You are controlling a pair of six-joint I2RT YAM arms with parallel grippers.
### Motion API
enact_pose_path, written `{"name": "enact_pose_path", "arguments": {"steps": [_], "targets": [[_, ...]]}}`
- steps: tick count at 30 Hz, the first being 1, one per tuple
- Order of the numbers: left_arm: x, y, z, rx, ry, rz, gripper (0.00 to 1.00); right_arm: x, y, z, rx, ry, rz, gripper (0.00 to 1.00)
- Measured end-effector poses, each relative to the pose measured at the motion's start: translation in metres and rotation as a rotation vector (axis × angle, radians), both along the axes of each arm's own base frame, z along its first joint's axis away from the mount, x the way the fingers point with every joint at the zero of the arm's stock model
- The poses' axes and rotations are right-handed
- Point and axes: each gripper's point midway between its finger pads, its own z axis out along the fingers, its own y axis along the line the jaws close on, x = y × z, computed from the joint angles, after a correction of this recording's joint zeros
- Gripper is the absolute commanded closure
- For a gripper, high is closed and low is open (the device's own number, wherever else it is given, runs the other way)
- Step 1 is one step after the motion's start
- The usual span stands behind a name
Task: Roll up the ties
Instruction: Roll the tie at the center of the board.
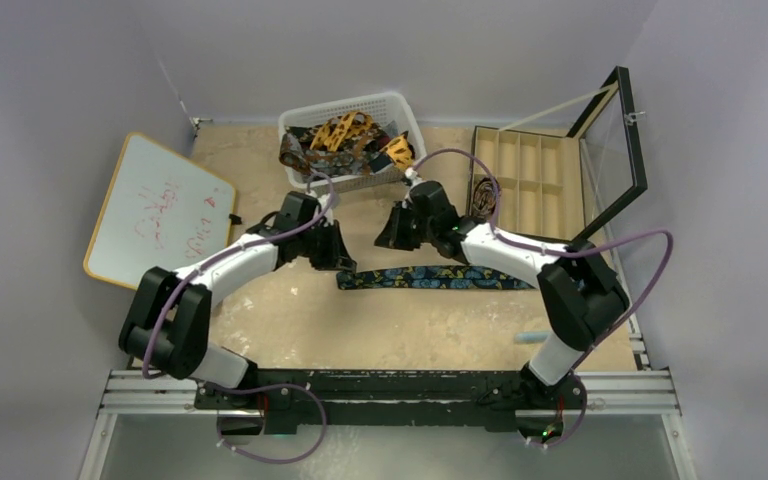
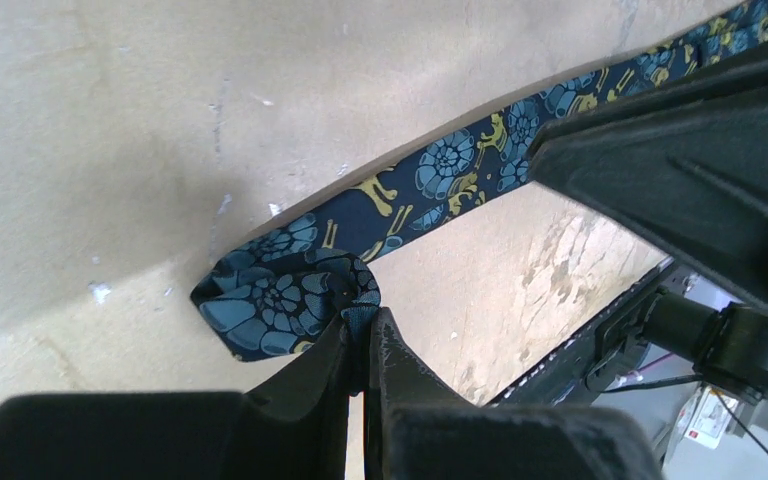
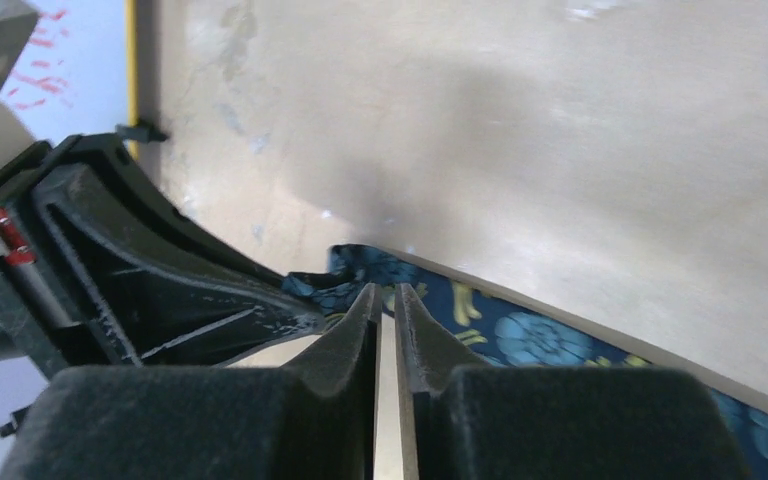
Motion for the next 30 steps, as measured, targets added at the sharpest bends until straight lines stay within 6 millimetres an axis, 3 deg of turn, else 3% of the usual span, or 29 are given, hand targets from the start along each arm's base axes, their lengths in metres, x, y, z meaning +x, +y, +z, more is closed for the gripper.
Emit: {"name": "enact_pose_path", "arguments": {"steps": [6, 11, 19, 20, 23, 30], "targets": [[-0.003, -0.023, -0.013, 0.028, 0.027, -0.054, 1.0, 0.002, -0.043, -0.017, -0.063, 0.034, -0.116, 0.85], [-0.005, -0.035, -0.026, 0.046, 0.06, -0.052, 0.93, -0.004, -0.049, -0.018, -0.075, 0.041, -0.122, 0.85], [-0.009, -0.049, -0.041, 0.073, 0.1, -0.019, 0.48, -0.008, -0.048, -0.02, -0.069, 0.047, -0.109, 0.8], [-0.009, -0.049, -0.04, 0.073, 0.1, -0.009, 0.37, -0.009, -0.048, -0.02, -0.066, 0.05, -0.104, 0.79], [-0.005, -0.048, -0.025, 0.06, 0.064, 0.013, 0.26, -0.013, -0.047, -0.023, -0.062, 0.062, -0.091, 0.73], [0.004, -0.042, 0.04, -0.008, -0.113, 0.06, 0.24, -0.023, -0.035, -0.022, 0.005, 0.08, -0.019, 0.56]]}}
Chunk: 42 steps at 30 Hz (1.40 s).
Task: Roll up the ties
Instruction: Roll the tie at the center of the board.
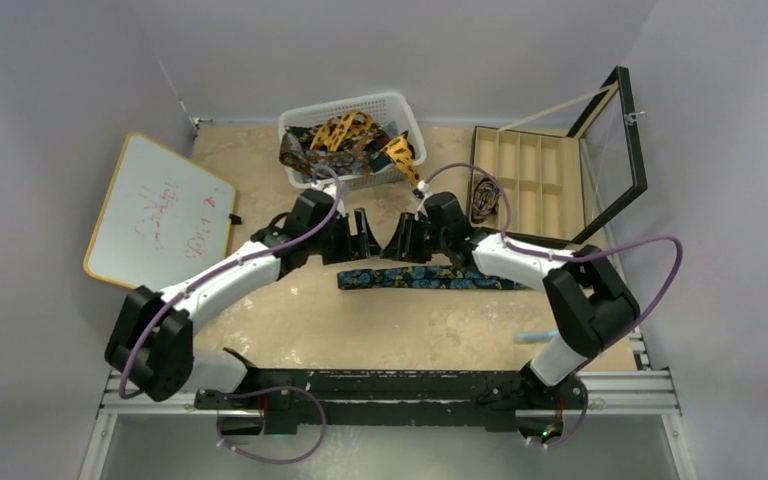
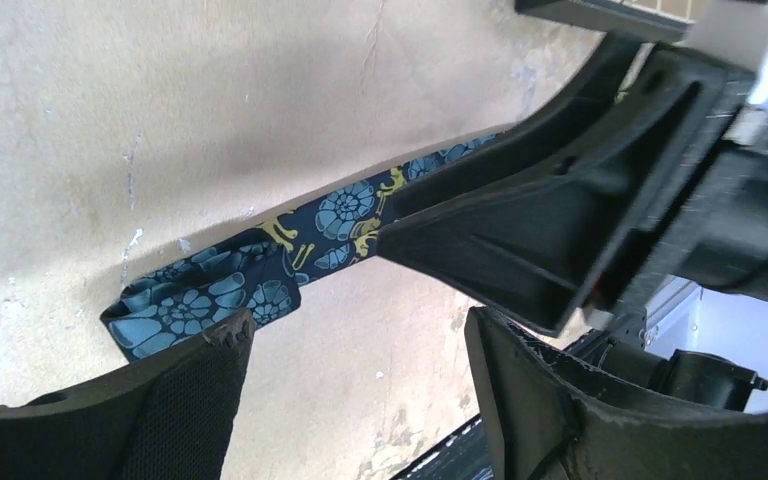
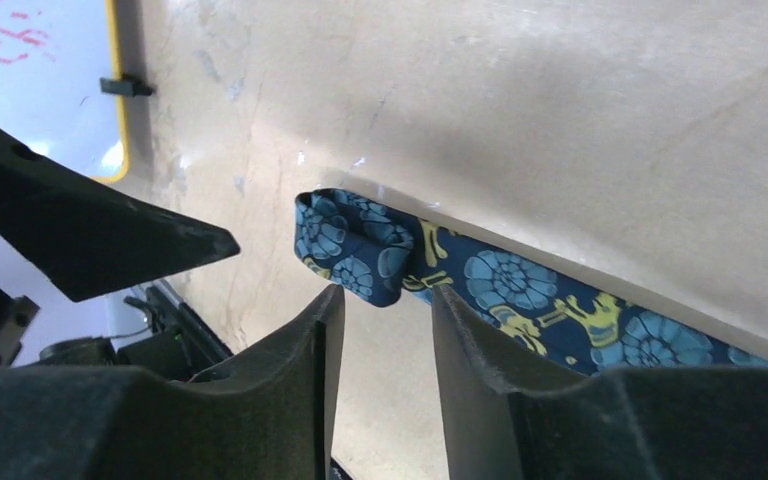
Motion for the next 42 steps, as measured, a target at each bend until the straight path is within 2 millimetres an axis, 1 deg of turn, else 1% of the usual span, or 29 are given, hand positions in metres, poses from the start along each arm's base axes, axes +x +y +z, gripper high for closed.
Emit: {"name": "enact_pose_path", "arguments": {"steps": [2, 4, 5, 6, 8, 10, 11, 13, 17, 20, 26, 29, 32, 42], "targets": [[0.001, 0.004, 0.01, -0.009, -0.031, 0.022, 0.22, -0.001, 0.006, 0.001, 0.028, 0.0, 0.023, 0.51], [0.0, 0.013, 0.01, -0.004, -0.039, 0.047, 0.22, -0.003, 0.014, 0.0, 0.068, 0.008, 0.061, 0.47], [-0.001, 0.02, 0.008, 0.0, -0.036, 0.062, 0.22, -0.004, 0.018, -0.001, 0.084, 0.016, 0.078, 0.46], [-0.001, 0.032, 0.001, 0.007, -0.021, 0.091, 0.22, -0.006, 0.022, -0.004, 0.098, 0.026, 0.097, 0.46], [0.0, 0.05, -0.008, 0.012, 0.003, 0.137, 0.21, -0.01, 0.027, -0.011, 0.107, 0.045, 0.119, 0.46], [0.0, 0.071, -0.019, 0.014, 0.035, 0.187, 0.2, -0.016, 0.031, -0.023, 0.104, 0.08, 0.141, 0.47], [-0.001, 0.078, -0.022, 0.014, 0.045, 0.205, 0.2, -0.018, 0.032, -0.025, 0.102, 0.086, 0.147, 0.48], [-0.003, 0.087, -0.029, 0.008, 0.067, 0.224, 0.2, -0.024, 0.036, -0.037, 0.088, 0.115, 0.163, 0.51], [-0.012, 0.085, -0.035, -0.013, 0.097, 0.199, 0.2, -0.033, 0.04, -0.045, 0.088, 0.144, 0.189, 0.62], [-0.017, 0.082, -0.039, -0.027, 0.113, 0.181, 0.2, -0.034, 0.042, -0.042, 0.1, 0.142, 0.199, 0.73], [-0.025, 0.076, -0.052, -0.053, 0.152, 0.147, 0.2, -0.031, 0.045, -0.037, 0.109, 0.134, 0.205, 0.89], [-0.026, 0.075, -0.058, -0.062, 0.167, 0.139, 0.2, -0.03, 0.045, -0.037, 0.101, 0.135, 0.203, 0.92], [-0.028, 0.074, -0.063, -0.071, 0.176, 0.132, 0.2, -0.031, 0.041, -0.041, 0.077, 0.146, 0.189, 0.95], [-0.026, 0.066, -0.064, -0.117, 0.158, 0.107, 0.2, -0.033, 0.034, -0.05, 0.032, 0.168, 0.168, 0.96]]}}
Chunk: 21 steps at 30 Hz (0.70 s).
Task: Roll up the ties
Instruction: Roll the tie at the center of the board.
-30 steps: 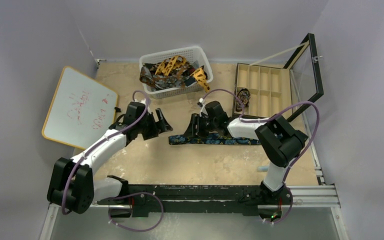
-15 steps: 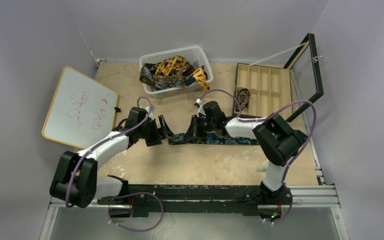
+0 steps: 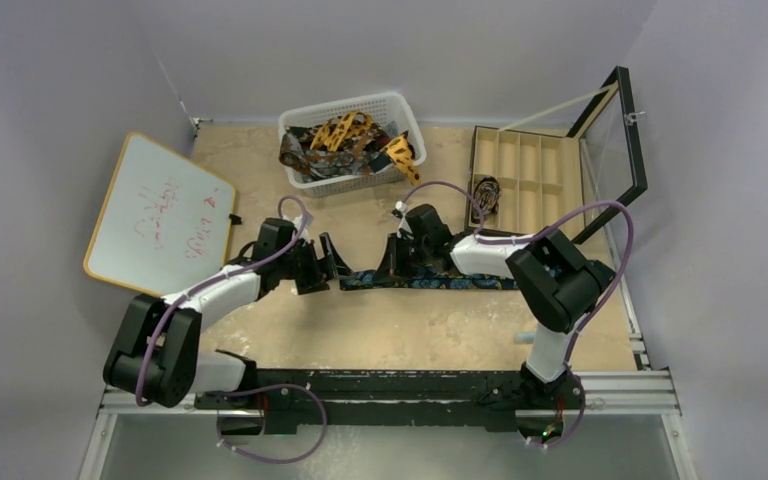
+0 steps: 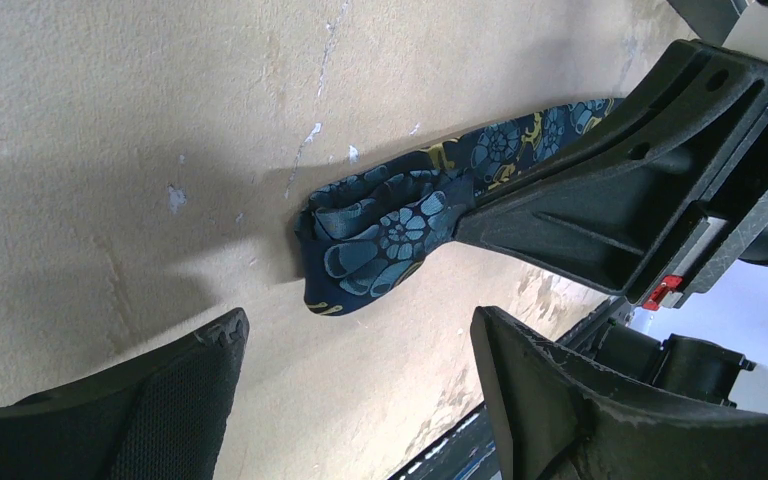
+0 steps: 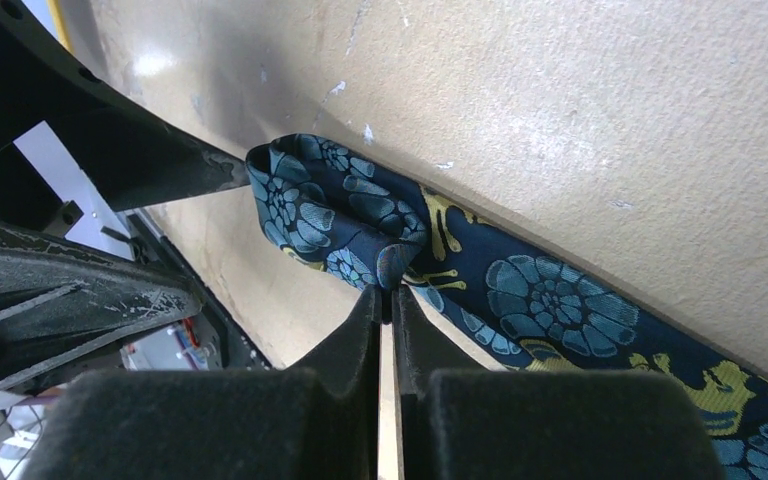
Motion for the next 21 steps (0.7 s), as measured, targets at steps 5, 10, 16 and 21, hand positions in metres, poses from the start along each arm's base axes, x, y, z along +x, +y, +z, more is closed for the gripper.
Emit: {"name": "enact_pose_path", "arguments": {"steps": [5, 10, 16, 21], "targets": [[0.001, -0.003, -0.002, -0.014, -0.005, -0.009, 0.2, 0.0, -0.005, -0.002, -0.027, 0.0, -0.01, 0.95], [0.001, -0.004, -0.004, -0.024, -0.004, -0.01, 0.21, 0.002, -0.008, -0.003, -0.046, -0.009, -0.021, 0.94], [0.002, -0.004, -0.004, -0.027, -0.004, -0.009, 0.22, 0.004, -0.012, -0.007, -0.072, -0.009, -0.037, 0.85], [0.003, -0.005, -0.004, -0.029, -0.008, -0.011, 0.27, 0.005, -0.016, -0.009, -0.097, -0.01, -0.039, 0.75]]}}
